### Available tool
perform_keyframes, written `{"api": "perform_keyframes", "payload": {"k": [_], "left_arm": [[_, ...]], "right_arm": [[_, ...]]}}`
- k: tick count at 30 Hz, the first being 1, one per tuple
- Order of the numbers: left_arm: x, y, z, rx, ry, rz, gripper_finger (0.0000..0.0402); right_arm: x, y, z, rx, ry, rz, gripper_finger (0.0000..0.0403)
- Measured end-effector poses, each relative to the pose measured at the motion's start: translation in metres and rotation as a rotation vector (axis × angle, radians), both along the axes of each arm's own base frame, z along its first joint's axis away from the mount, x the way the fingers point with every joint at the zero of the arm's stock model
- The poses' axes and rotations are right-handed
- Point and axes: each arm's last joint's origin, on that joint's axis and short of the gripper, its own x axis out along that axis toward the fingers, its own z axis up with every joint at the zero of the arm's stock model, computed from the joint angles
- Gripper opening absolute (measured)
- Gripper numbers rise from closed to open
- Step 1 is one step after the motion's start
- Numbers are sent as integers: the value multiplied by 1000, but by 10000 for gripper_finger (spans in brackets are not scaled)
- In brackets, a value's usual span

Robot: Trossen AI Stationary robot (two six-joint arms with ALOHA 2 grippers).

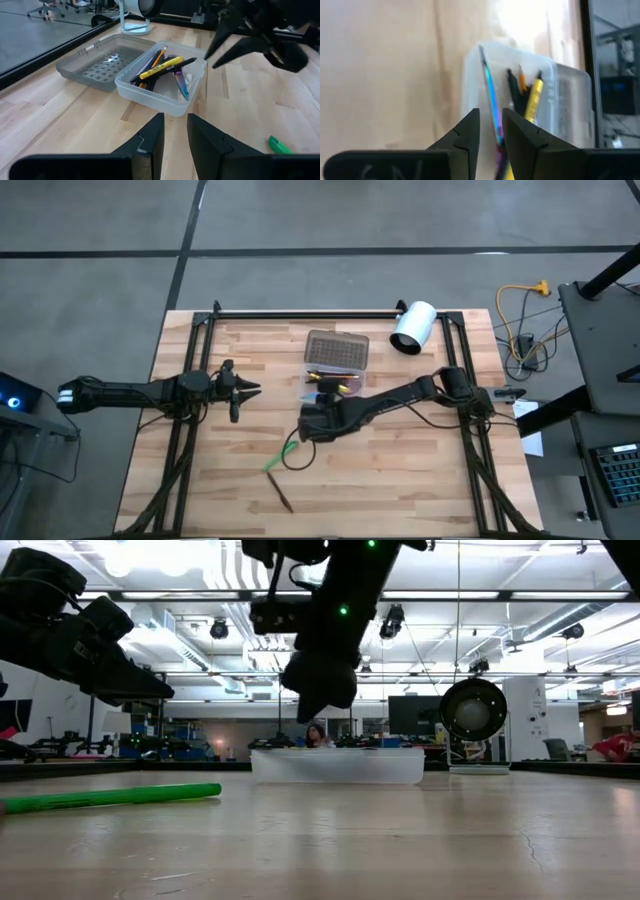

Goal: Pick & place school supplies into a supply box
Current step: Put the green pen into the supply box

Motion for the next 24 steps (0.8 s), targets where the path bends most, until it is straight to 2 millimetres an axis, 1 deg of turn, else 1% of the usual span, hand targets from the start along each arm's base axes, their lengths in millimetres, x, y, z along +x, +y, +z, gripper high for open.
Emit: {"api": "perform_keyframes", "payload": {"k": [4,17,20,24], "left_arm": [[0,0,0,0,0,0,69],[0,0,0,0,0,0,69],[0,0,0,0,0,0,69],[0,0,0,0,0,0,69]], "right_arm": [[2,4,1,23,-14,36,69],[4,9,2,16,-17,81,68],[5,13,2,32,-16,129,68],[9,22,2,136,-10,255,68]]}}
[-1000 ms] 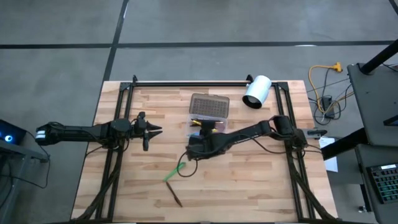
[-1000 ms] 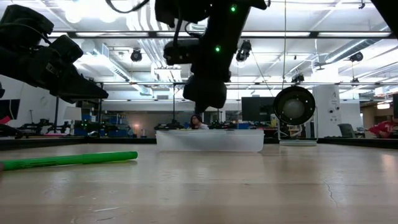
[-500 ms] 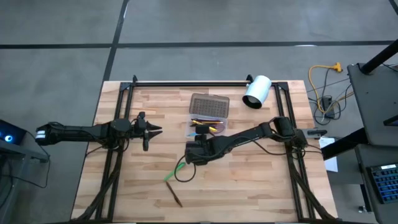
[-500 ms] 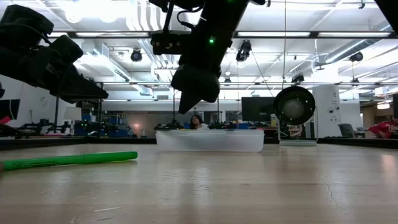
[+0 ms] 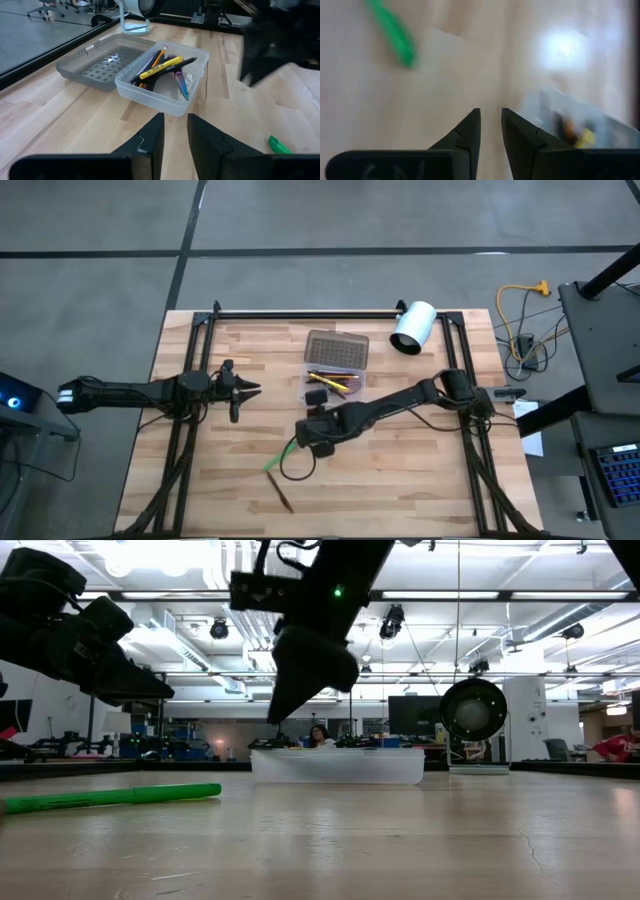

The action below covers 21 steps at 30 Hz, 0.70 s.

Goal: Pick & place school supplies into a supply box
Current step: Put the green pen into the supply box

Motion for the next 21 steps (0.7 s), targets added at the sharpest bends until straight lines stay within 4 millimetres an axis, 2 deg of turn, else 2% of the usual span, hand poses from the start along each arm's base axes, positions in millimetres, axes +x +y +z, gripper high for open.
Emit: {"api": "perform_keyframes", "payload": {"k": [4,10,15,21], "left_arm": [[0,0,0,0,0,0,69],[0,0,0,0,0,0,69],[0,0,0,0,0,0,69],[0,0,0,0,0,0,69]], "right_arm": [[2,8,0,98,21,160,68],[3,19,1,64,35,355,68],[10,21,-3,45,31,393,68],[22,27,-4,110,13,454,68]]}}
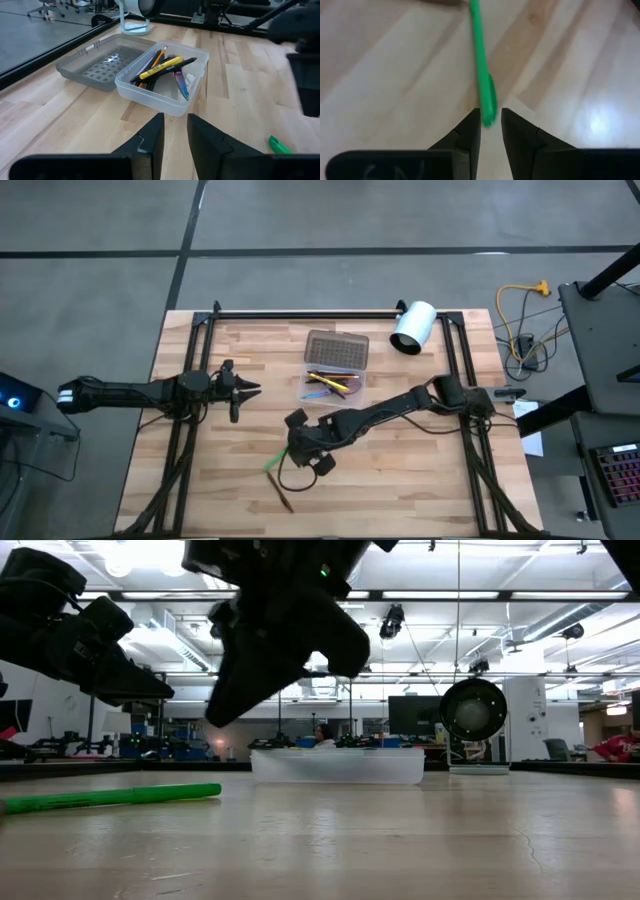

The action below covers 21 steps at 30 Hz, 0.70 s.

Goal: Pick & place school supplies into a supply box
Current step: Put the green pen into the supply box

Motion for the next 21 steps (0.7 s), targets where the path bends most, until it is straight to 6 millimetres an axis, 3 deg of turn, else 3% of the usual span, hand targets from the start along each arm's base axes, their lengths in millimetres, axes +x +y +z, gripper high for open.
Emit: {"api": "perform_keyframes", "payload": {"k": [13,21], "left_arm": [[0,0,0,0,3,1,69],[0,0,0,0,4,0,69]], "right_arm": [[24,-2,-10,15,56,11,68],[28,-7,-7,-5,55,30,86]]}}
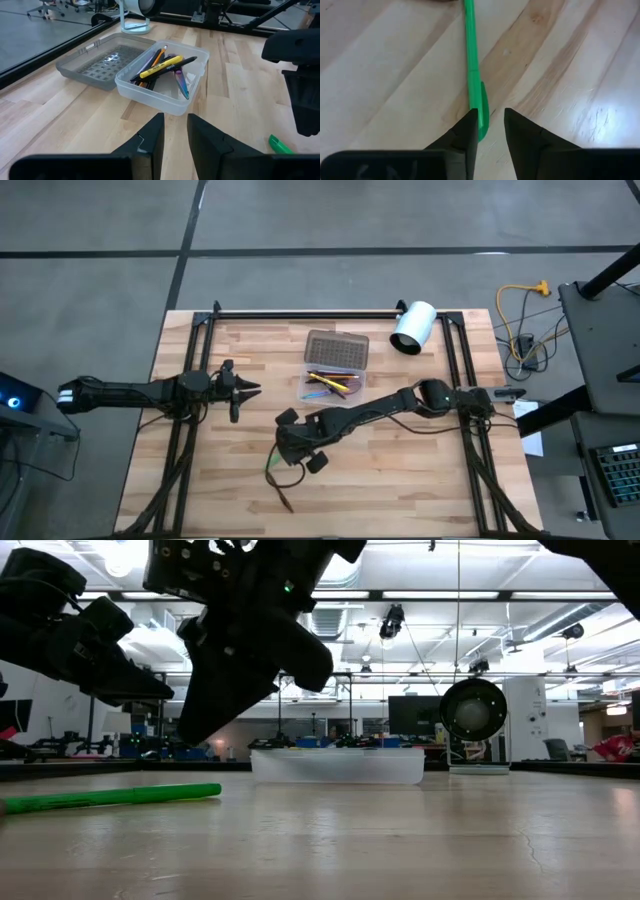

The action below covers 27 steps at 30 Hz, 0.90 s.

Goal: Pick & place school supplies into a supply box
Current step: Put the green pen into the supply box

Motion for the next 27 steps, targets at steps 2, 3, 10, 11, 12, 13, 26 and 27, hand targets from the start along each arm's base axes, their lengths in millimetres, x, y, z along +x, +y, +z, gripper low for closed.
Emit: {"api": "perform_keyframes", "payload": {"k": [2,3,10,11,12,13,26,27], "left_arm": [[0,0,0,0,0,0,69],[0,0,0,0,0,0,69],[0,0,0,0,0,0,69],[0,0,0,0,0,0,69],[0,0,0,0,0,0,69],[0,0,0,0,1,0,69],[0,0,0,0,1,0,69],[0,0,0,0,1,0,69]], "right_arm": [[0,-1,0,-6,-1,8,96],[0,-1,0,-7,-1,10,101],[1,-6,0,-5,0,-3,133],[1,-6,-1,-5,0,-4,136],[1,-6,-1,-6,2,-5,138],[1,-7,-2,-6,5,-6,140],[0,-21,-15,64,45,-17,144],[0,-21,-16,70,40,-23,142]]}}
